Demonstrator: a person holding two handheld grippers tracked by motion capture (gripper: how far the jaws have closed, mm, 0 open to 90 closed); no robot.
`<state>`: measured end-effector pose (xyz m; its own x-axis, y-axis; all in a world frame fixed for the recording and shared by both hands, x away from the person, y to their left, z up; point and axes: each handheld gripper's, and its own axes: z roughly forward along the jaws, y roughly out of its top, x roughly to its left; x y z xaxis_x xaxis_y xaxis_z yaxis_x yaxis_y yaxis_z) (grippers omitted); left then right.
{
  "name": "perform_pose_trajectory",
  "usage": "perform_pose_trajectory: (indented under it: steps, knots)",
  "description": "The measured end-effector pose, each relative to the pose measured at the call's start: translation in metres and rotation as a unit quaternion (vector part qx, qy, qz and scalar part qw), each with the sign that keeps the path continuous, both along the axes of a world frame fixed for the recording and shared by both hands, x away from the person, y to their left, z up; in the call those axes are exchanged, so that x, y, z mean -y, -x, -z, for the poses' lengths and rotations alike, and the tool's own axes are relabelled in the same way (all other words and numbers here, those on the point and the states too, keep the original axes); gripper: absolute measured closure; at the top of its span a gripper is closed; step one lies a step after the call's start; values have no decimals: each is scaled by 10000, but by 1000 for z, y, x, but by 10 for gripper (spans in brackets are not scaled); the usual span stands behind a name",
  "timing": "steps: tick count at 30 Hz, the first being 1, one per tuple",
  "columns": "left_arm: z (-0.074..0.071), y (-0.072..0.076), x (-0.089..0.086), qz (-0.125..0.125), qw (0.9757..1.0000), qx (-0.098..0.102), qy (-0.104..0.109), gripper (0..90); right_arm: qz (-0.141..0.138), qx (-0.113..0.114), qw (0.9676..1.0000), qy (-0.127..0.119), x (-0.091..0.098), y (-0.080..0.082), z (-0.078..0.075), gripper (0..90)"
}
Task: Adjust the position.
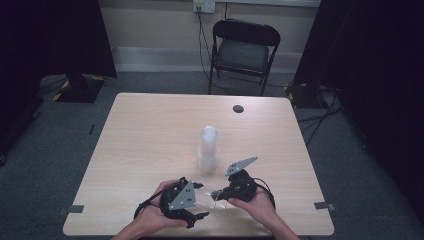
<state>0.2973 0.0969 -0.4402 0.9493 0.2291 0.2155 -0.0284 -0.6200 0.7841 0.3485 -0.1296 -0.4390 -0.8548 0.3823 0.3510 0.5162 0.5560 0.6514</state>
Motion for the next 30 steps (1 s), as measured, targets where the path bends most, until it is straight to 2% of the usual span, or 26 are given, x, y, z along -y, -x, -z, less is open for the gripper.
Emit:
perform_pose_trajectory:
  steps: [3, 4, 7, 10, 11, 14, 20, 23, 26, 27, 30]
  knots:
    - [0, 1, 3, 52, 9998, 112, -148, 194, 37, -61, 10000, -42, -1, -1, 0, 900]
    - [1, 2, 4, 12, 9999, 83, -105, 189, 51, -68, 10000, -44, -1, 0, 0, 900]
    - [2, 2, 7, 19, 9997, 186, -131, 183, 89, -103, 9999, -80, -2, 0, 1, 900]
    - [3, 2, 9, -51, 9997, 174, -163, 182, 124, -149, 9998, -97, -2, -1, 1, 900]
    - [3, 1, 10, -7, 9994, 268, -226, 179, 147, -183, 9997, -114, -2, -1, 1, 900]
    - [4, 2, 14, 4, 9997, 209, -157, 171, 167, -254, 9995, -129, -3, -1, 2, 900]
    - [3, 6, 20, 130, 9990, 352, -254, 206, 166, -309, 9993, -100, -8, -1, 3, 894]
    - [4, 7, 23, 125, 9996, 231, -114, 231, 191, -318, 9993, -111, -8, 0, 2, 888]
    - [2, 11, 27, 144, 9992, 367, -78, 256, 219, -320, 9992, -82, -9, 0, 3, 884]
    - [1, 11, 26, 136, 9992, 376, -98, 264, 223, -332, 9992, -85, -9, 0, 3, 881]
    - [1, 9, 24, 98, 9994, 325, 39, 282, 318, -315, 9989, -126, -7, 0, 2, 875]
